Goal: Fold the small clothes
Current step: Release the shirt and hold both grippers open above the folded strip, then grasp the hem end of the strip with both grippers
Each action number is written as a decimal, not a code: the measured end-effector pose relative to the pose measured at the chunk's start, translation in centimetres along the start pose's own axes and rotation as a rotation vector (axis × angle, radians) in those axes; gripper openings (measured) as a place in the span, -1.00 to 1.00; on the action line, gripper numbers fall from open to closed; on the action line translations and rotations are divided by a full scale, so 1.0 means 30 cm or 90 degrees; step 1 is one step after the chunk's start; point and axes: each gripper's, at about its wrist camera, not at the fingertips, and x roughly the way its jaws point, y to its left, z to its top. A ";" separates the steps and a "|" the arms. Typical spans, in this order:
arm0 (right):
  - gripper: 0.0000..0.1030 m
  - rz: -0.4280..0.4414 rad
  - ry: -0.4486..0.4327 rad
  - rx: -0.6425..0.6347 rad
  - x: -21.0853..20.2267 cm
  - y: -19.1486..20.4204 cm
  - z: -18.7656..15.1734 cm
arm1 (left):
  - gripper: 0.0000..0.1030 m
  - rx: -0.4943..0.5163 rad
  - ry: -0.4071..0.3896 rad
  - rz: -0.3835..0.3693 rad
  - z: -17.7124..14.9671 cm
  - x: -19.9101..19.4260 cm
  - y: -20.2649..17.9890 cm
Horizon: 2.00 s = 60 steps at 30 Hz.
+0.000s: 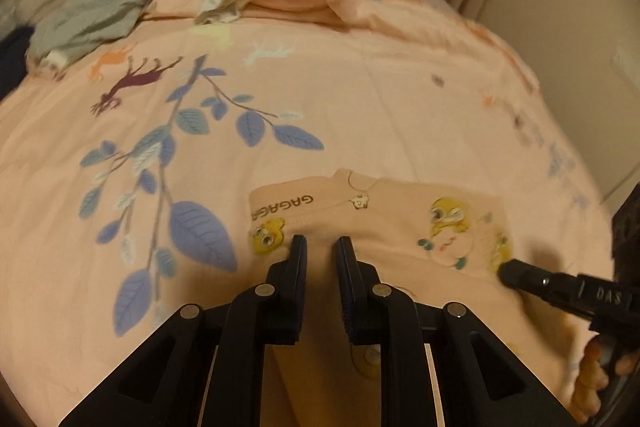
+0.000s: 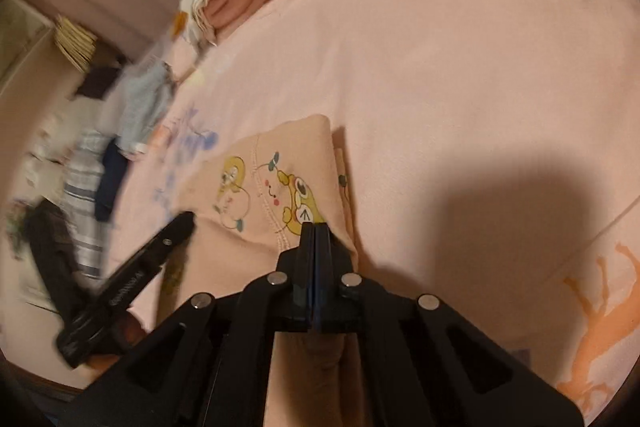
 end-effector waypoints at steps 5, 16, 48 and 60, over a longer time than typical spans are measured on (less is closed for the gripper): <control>-0.38 0.016 -0.092 -0.094 -0.168 0.142 0.000 | -0.62 -0.017 -0.006 -0.073 -0.062 -0.145 0.034; -0.47 0.016 0.050 -0.008 0.013 0.128 -0.161 | -0.02 0.056 0.005 -0.014 -0.261 -0.136 -0.027; -0.31 -0.232 0.046 -0.229 -0.072 0.214 -0.438 | 0.57 -0.031 0.032 -0.066 -0.266 -0.118 0.084; 0.61 -0.053 -0.047 -0.092 -0.337 0.106 -0.136 | 0.57 -0.051 0.059 -0.242 -0.209 -0.155 0.181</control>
